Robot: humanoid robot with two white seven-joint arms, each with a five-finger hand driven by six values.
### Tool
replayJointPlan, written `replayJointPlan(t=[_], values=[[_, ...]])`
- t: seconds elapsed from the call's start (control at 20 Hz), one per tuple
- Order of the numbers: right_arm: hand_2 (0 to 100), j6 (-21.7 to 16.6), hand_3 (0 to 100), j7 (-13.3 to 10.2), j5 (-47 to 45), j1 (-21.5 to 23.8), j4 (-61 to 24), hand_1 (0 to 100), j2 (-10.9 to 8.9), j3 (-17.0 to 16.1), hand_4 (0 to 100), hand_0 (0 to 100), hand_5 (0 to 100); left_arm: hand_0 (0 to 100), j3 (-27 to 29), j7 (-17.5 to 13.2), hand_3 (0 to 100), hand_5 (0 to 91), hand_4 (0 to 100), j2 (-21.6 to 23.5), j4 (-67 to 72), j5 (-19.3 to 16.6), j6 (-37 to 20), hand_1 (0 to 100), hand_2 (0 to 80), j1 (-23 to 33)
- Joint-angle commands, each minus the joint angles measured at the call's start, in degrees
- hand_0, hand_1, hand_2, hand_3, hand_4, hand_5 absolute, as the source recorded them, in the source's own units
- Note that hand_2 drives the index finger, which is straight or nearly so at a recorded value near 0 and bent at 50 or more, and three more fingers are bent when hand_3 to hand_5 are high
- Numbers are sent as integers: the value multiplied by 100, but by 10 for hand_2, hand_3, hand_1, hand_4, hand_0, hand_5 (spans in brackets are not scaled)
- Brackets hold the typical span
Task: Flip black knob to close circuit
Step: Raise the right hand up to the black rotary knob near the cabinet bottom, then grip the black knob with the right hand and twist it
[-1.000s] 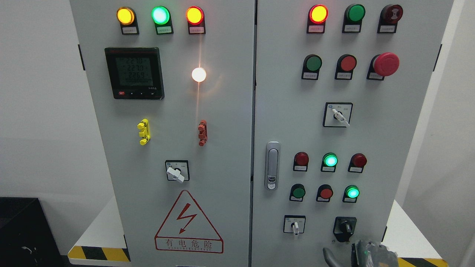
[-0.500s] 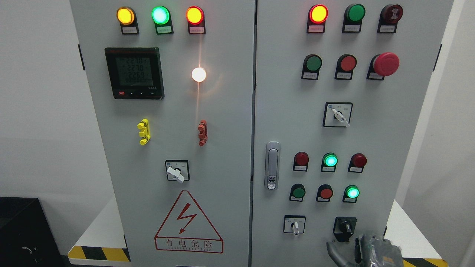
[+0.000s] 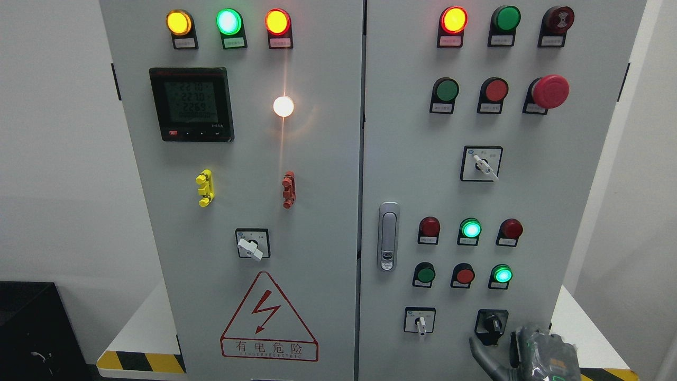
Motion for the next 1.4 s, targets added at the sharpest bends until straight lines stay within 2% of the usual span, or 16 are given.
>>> replayJointPlan(t=[0.0,0.65,1.35], values=[[944,41,1000,3,61,-23,41,0,-84,-27,957,0,985,120,0,-4,0,0,0,0,-176,2,4,556,0,132],[938,85,1000,-32,79,-32,164,0,-138,-36,951,0,984,120,0,-4,0,0,0,0,-176,2,4,556,0,132],[936,76,1000,-14,36,-49,138,0,-146,-230,949,0,980,120,0,-4,0,0,0,0,-176,-7,4,556,0,132]])
